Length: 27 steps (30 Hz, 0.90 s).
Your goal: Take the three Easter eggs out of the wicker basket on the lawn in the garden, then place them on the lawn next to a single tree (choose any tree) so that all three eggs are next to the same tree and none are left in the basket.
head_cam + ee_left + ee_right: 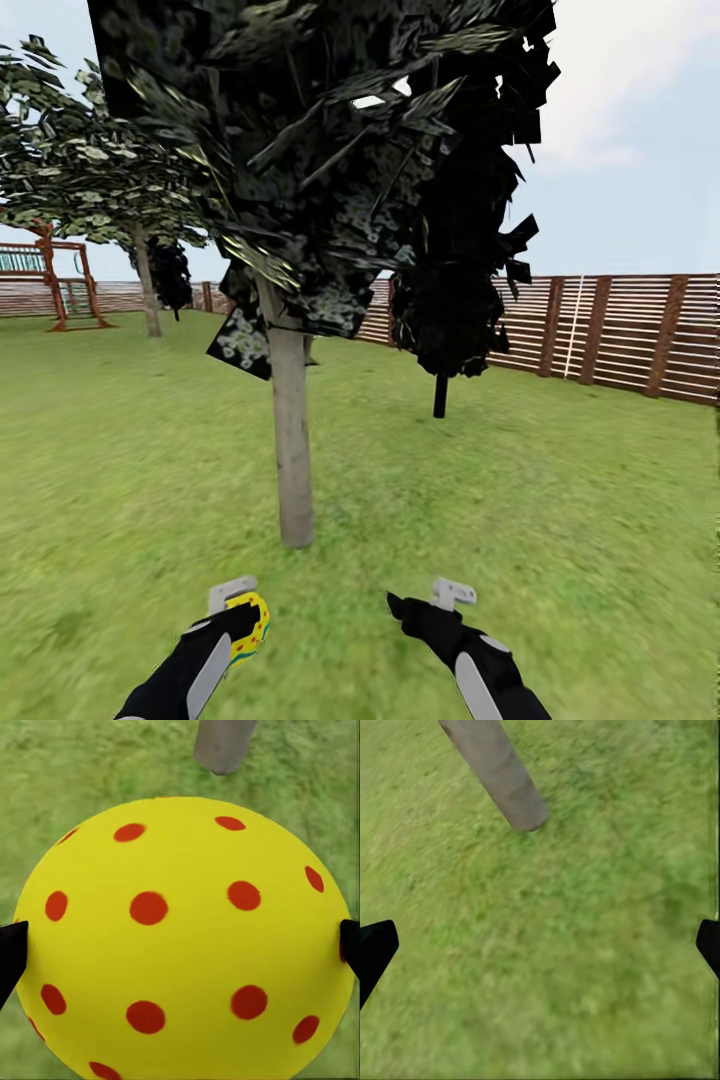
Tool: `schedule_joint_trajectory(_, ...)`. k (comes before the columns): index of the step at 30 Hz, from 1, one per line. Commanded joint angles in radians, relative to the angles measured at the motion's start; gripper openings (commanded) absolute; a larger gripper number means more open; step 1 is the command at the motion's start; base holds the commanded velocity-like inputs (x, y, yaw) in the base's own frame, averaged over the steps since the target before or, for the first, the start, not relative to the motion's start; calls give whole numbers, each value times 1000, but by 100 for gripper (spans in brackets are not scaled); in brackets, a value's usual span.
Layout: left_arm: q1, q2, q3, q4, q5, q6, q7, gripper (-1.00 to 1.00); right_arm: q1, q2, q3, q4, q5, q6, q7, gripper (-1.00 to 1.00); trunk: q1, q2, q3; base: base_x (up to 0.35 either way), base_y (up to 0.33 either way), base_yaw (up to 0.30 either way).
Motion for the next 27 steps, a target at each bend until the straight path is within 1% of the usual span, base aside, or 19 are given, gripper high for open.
schedule_joint_trajectory(1, 0, 0, -4, 9, 7, 0, 4, -100, -1, 0, -2, 7, -9, 2, -5, 100, 0, -1, -3, 251, -229, -126)
schedule_joint_trajectory(4, 0, 0, -27, 39, 7, -25, 5, -100, -2, 0, -23, 28, -8, 1, -4, 100, 0, -1, -7, 252, -229, -131)
schedule_joint_trajectory(7, 0, 0, -38, 65, 7, -34, 5, -100, -3, 0, -30, 46, -8, -2, -3, 100, 0, -1, -11, 252, -227, -133)
schedule_joint_trajectory(12, 0, 0, -42, 77, 7, -54, 5, -100, -3, 0, -33, 61, -8, -5, -2, 100, 0, -1, -19, 255, -222, -134)
schedule_joint_trajectory(27, 0, 0, -42, 79, 7, -64, 6, -100, -3, 1, -33, 71, -8, -10, -1, 100, 0, -1, -41, 256, -220, -133)
